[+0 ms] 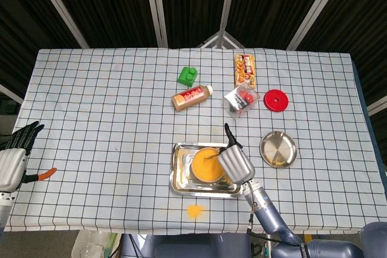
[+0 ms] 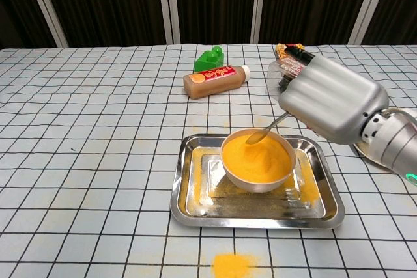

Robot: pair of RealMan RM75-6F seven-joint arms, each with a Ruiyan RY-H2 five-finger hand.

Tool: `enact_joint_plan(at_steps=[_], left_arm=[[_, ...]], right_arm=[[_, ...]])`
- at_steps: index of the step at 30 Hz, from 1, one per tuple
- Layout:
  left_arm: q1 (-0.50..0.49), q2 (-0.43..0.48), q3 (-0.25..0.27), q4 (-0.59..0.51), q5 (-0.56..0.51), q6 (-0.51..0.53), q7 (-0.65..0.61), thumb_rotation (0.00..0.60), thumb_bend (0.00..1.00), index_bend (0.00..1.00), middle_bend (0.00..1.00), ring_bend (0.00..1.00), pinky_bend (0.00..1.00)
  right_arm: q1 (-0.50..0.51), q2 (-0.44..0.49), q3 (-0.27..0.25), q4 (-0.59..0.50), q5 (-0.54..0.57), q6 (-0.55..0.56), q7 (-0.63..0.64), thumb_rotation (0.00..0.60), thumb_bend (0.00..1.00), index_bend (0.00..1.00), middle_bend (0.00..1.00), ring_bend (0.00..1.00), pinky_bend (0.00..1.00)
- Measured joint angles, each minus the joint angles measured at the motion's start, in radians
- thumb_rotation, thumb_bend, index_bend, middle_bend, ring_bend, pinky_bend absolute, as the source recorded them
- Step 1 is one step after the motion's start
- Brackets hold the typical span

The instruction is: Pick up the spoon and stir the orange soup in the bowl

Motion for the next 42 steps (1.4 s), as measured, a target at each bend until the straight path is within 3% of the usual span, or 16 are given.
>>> enact_joint_plan(at_steps=[9, 21, 42], left_arm=[[0.002, -0.003, 0.002, -0.001, 0.002, 0.004, 0.011, 0.6, 0.0, 0.0, 0.0, 0.0, 0.0], [0.003, -0.004, 0.0, -0.001, 0.002, 0.008, 0.011, 0.6, 0.0, 0.0, 0.0, 0.0, 0.0], [0.001, -0.004, -0.001, 0.001, 0.005, 0.007, 0.004, 0.6, 0.0, 0.0, 0.0, 0.0, 0.0]], right_arm=[[-0.011, -0.014, -0.022, 0.032, 0.018, -0.012, 0.025, 0.6, 1.0, 0.98, 0.82, 0.57, 0.0], [-0.021, 0.006, -0.057, -0.04, 0.0, -0.011, 0.013, 0.6, 1.0, 0.98, 0.82, 0.57, 0.0], [-0.044, 0.067, -0.068, -0.106, -0.056, 0.035, 0.011, 0.6, 1.0, 0.98, 0.82, 0.57, 0.0]])
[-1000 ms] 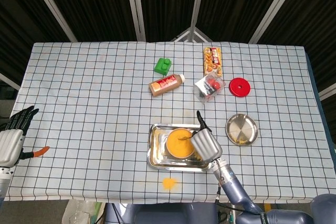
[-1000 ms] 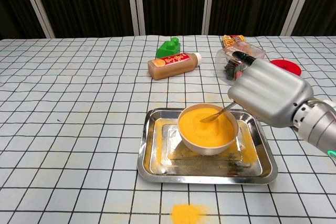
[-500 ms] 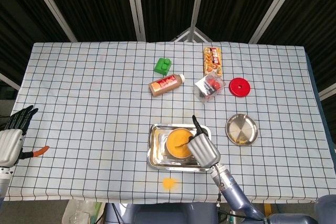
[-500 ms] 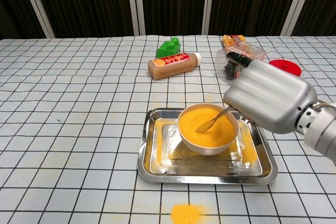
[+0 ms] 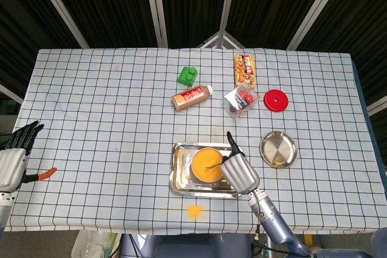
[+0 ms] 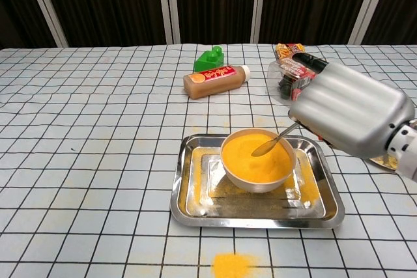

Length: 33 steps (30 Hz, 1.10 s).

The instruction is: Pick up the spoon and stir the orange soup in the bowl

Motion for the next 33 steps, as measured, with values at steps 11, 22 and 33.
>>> enact_joint_plan(at_steps=[11, 22, 33], left_arm=[[0.0, 0.002, 0.0, -0.002, -0.003, -0.002, -0.003, 0.6, 0.0, 0.0, 0.0, 0.0, 0.0], [0.0, 0.003, -0.002, -0.002, -0.004, -0.002, -0.005, 0.6, 0.0, 0.0, 0.0, 0.0, 0.0], [0.001, 0.006, -0.003, -0.001, -0.007, -0.002, -0.011, 0.6, 0.0, 0.0, 0.0, 0.0, 0.0]], right_arm=[[-0.011, 0.005, -0.017, -0.045, -0.006, -0.006, -0.019, 0.6, 1.0, 0.98, 0.82, 0.57, 0.0], [-0.025, -0.03, -0.025, -0.018, 0.014, -0.019, -0.012, 0.6, 1.0, 0.98, 0.82, 0.57, 0.0], [-0.018, -0.077, 0.004, 0.068, 0.051, -0.041, 0.0, 0.6, 1.0, 0.98, 0.82, 0.57, 0.0]])
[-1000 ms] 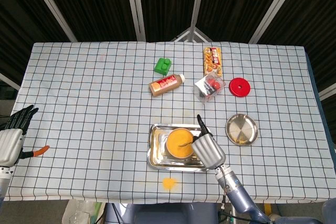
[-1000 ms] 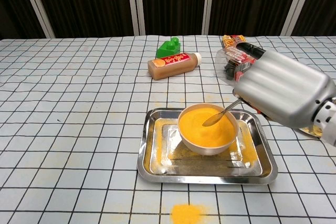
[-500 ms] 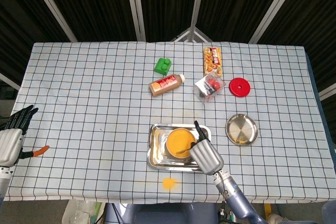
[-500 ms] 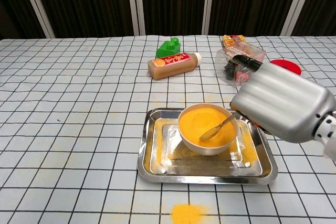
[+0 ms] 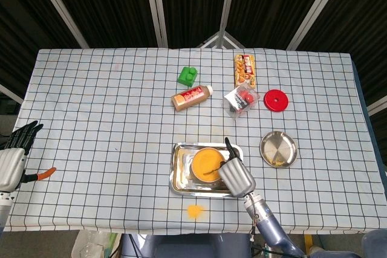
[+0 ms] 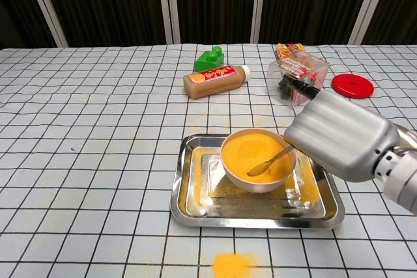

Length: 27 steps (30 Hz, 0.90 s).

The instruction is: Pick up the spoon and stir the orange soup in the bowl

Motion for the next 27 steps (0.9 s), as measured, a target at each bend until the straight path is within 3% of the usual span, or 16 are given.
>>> enact_joint_plan(at_steps=[10, 21, 27], left_arm=[[-0.002, 0.0, 0.001, 0.002, 0.0, -0.006, -0.001, 0.6, 0.0, 0.0, 0.0, 0.0, 0.0], [-0.001, 0.0, 0.003, -0.001, 0.001, -0.004, 0.002, 0.6, 0.0, 0.0, 0.0, 0.0, 0.0], [-0.002, 0.0, 0.002, 0.001, -0.002, -0.007, 0.004, 0.6, 0.0, 0.0, 0.0, 0.0, 0.0]], right_arm=[[0.017, -0.009, 0.05, 0.02, 0.007, 0.007, 0.035, 0.6, 1.0, 0.98, 0.82, 0.57, 0.0], [0.013, 0.045, 0.046, -0.042, -0.022, 0.029, 0.029, 0.6, 1.0, 0.98, 0.82, 0.57, 0.0], [0.01, 0.066, 0.015, -0.05, -0.012, 0.012, -0.004, 0.6, 1.0, 0.98, 0.82, 0.57, 0.0]])
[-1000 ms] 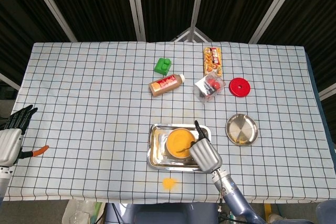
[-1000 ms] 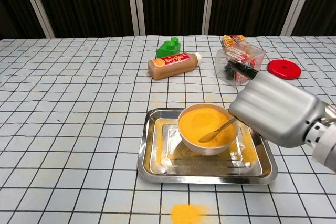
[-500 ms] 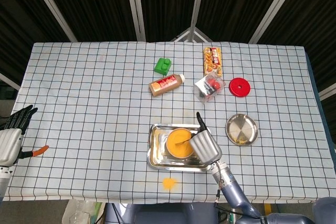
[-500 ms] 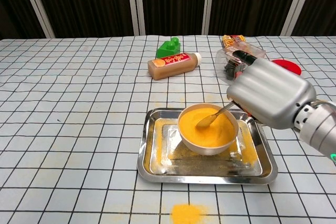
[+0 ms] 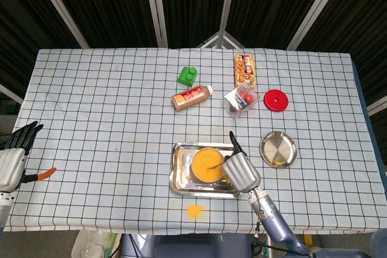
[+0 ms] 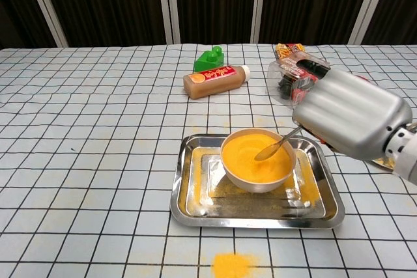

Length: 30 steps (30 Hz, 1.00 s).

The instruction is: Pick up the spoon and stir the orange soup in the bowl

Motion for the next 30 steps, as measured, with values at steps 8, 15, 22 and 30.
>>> enact_joint_plan(at_steps=[8, 15, 22, 30], left_arm=[[-0.002, 0.0, -0.001, 0.001, -0.003, -0.004, -0.002, 0.6, 0.0, 0.0, 0.0, 0.0, 0.0], [-0.002, 0.0, -0.004, 0.002, -0.007, -0.005, -0.005, 0.6, 0.0, 0.0, 0.0, 0.0, 0.0], [-0.002, -0.001, -0.004, 0.0, -0.009, -0.005, -0.004, 0.6, 0.0, 0.0, 0.0, 0.0, 0.0], [-0.001, -0.002, -0.004, 0.0, -0.01, -0.003, 0.0, 0.6, 0.0, 0.0, 0.0, 0.0, 0.0]], right_arm=[[0.009, -0.003, 0.025, -0.022, 0.009, -0.005, -0.002, 0.6, 1.0, 0.98, 0.82, 0.57, 0.0], [0.006, -0.006, 0.031, -0.039, 0.057, -0.002, -0.005, 0.6, 1.0, 0.98, 0.82, 0.57, 0.0], [-0.007, -0.004, 0.042, -0.067, 0.093, 0.012, 0.021, 0.6, 1.0, 0.98, 0.82, 0.57, 0.0], [-0.016, 0.015, 0.029, -0.083, 0.085, 0.029, 0.041, 0.6, 1.0, 0.98, 0.82, 0.57, 0.0]])
